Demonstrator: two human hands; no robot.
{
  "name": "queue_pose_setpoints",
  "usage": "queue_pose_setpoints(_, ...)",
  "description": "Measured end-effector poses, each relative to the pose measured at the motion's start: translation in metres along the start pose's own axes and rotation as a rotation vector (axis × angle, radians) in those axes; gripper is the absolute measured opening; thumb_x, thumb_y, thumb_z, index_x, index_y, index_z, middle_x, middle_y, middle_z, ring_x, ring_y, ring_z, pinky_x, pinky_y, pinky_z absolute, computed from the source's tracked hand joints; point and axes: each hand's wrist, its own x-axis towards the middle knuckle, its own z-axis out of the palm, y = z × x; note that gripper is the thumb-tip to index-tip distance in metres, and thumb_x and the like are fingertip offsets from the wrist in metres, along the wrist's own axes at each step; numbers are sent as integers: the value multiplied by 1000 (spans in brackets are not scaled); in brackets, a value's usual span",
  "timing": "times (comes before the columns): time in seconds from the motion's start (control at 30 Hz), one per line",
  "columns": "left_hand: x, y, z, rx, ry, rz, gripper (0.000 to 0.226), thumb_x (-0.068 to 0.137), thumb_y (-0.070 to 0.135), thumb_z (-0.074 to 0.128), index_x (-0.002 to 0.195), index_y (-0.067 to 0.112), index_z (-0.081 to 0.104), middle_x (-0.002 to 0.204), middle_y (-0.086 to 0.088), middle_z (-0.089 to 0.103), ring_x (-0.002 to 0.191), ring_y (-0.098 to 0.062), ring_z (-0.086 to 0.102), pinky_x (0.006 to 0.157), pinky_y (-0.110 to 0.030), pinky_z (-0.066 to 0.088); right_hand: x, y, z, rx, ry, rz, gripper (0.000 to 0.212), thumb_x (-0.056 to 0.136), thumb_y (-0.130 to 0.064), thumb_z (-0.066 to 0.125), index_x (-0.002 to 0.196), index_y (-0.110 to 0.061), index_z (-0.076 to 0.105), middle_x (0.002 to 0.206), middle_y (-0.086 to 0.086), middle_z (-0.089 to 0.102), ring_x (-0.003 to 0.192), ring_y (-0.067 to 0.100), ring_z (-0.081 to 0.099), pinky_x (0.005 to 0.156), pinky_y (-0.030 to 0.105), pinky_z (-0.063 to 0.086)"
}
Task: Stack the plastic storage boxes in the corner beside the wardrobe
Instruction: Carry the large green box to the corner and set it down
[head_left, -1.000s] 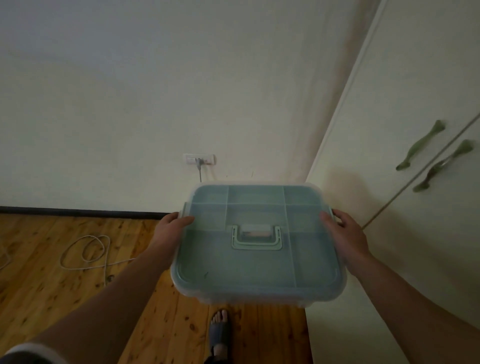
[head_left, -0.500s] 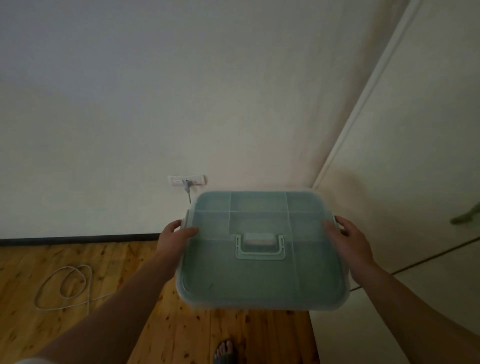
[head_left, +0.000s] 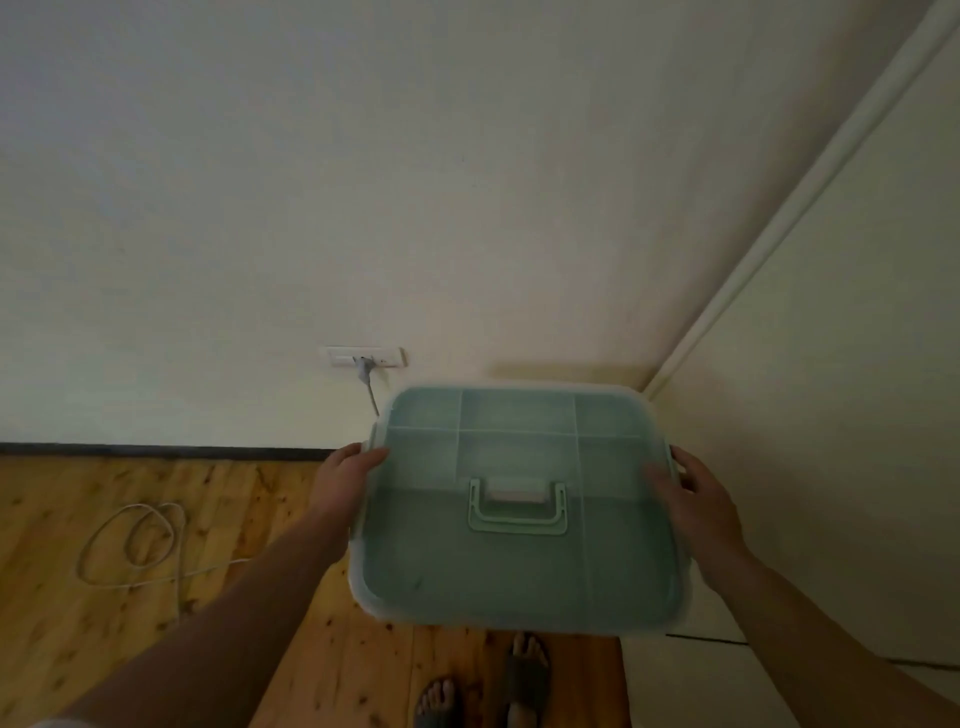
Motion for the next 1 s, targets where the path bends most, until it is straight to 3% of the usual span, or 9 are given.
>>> queue_pose_setpoints(0.17, 28, -4, 17, 25, 63, -60, 47, 92, 42, 56, 133, 19, 55, 126, -3, 59, 110, -26, 54, 95, -47, 44, 39, 14, 14, -14, -53, 11, 54, 85, -50, 62, 135, -35, 48, 125, 3, 58, 102, 20, 55, 85, 37, 47)
queue_pose_setpoints(0.3, 54, -12, 30, 30, 73, -101, 37, 93, 43, 53, 122, 20, 59, 105, 3, 59, 91, -17, 54, 83, -41, 41, 62, 25, 28, -16, -63, 40, 53, 86, -51, 61, 136, -36, 49, 126, 1, 58, 104, 20, 56, 87, 41, 49)
queue_pose_setpoints(0.43, 77, -23, 37, 28, 27, -156, 38, 92, 44, 53, 118, 18, 63, 108, -2, 65, 94, -19, 58, 83, -43, 46, 75, 35, 41, 16, -52, 87, 51, 87, -49, 60, 135, -36, 50, 122, -1, 58, 99, 18, 56, 80, 35, 46)
queue_pose_setpoints(0.6, 109, -36, 49, -21, 55, -232, 24, 89, 46, 58, 100, 26, 59, 94, 7, 60, 85, -14, 55, 85, -44, 44, 100, 44, 59, 32, -46, 119, 49, 88, -49, 59, 134, -35, 51, 117, -5, 58, 92, 12, 55, 75, 30, 43)
queue_pose_setpoints(0.87, 162, -72, 73, 59, -12, -250, 45, 93, 45, 53, 126, 15, 57, 119, -6, 60, 110, -29, 56, 102, -55, 42, 141, 81, 90, 14, -39, 169, 49, 88, -48, 59, 135, -35, 49, 111, -11, 54, 83, -6, 48, 62, 21, 39)
queue_pose_setpoints(1.0, 182, -91, 83, 82, -57, -229, 49, 94, 44, 51, 133, 14, 52, 125, -8, 59, 116, -30, 54, 104, -56, 40, 157, 107, 102, 25, -46, 198, 54, 87, -52, 59, 136, -35, 46, 115, -7, 55, 92, 10, 55, 71, 28, 44)
